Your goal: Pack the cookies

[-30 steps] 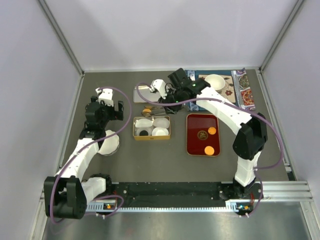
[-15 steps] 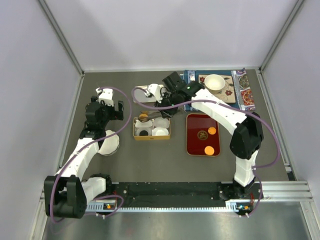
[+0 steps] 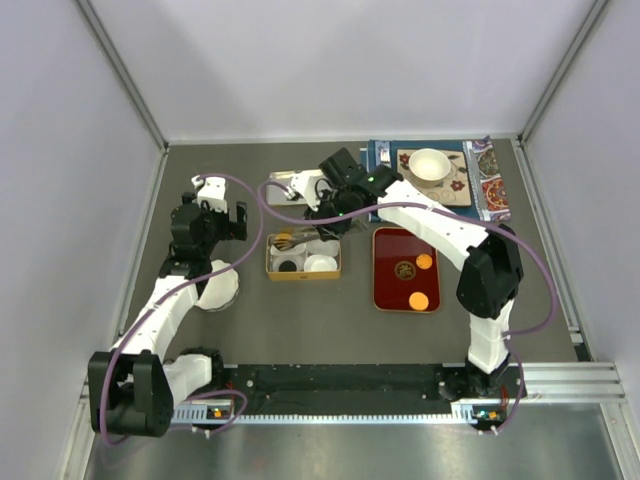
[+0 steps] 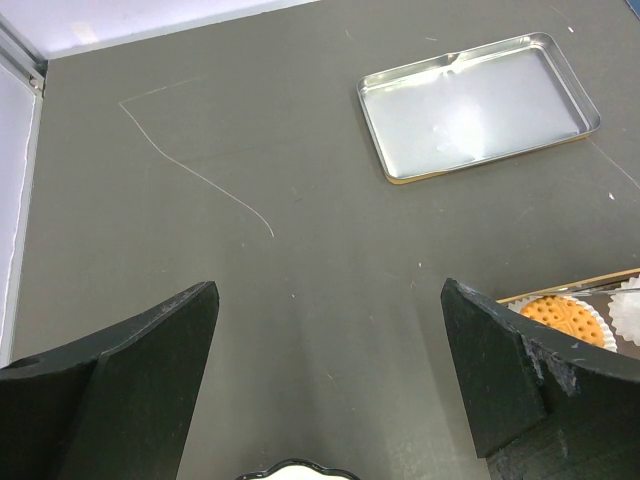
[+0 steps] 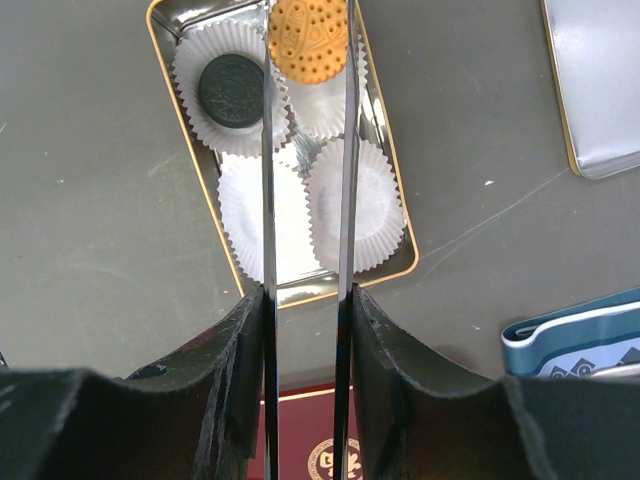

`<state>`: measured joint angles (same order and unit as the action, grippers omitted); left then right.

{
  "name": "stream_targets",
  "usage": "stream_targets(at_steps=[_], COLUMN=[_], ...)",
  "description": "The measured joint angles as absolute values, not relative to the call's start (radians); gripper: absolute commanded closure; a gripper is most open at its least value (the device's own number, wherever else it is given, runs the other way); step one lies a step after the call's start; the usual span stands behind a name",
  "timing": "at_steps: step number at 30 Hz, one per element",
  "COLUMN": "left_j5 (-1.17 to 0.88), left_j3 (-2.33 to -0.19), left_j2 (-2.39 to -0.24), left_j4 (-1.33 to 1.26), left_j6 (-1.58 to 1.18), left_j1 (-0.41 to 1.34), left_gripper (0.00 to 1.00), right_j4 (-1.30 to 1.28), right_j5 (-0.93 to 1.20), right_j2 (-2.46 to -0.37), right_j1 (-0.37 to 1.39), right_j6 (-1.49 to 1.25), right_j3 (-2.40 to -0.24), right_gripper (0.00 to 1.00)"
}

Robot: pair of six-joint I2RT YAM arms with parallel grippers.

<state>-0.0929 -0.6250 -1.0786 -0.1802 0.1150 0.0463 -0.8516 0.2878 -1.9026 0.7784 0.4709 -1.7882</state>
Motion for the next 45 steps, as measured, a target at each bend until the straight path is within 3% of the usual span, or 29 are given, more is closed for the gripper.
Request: stream_targets(at_steps=[11,29,45], left_j5=[-0.093,-0.093,-0.093], left_j3=[-0.625,-0.625,-0.625], left_j2=[-1.079,-1.079,-1.079], left_j4=[-0.180,-0.180,-0.180], left_j6=[0.115,0.115,0.115], left_j1=[0.046,0.046,0.046], left_gripper=[0.01,0.01,0.01], right_j4=[-0.851,-0.849,-0.831], right_j5=[0.281,0.274,0.269], right_j2=[-1.911,-1.911,-1.911], right_j1=[0.779,0.779,0.787], right_j6=[0.479,0.489,0.490], right_j3=[-1.788,-1.787,-1.780], right_gripper=[0.88,0.63,0.54])
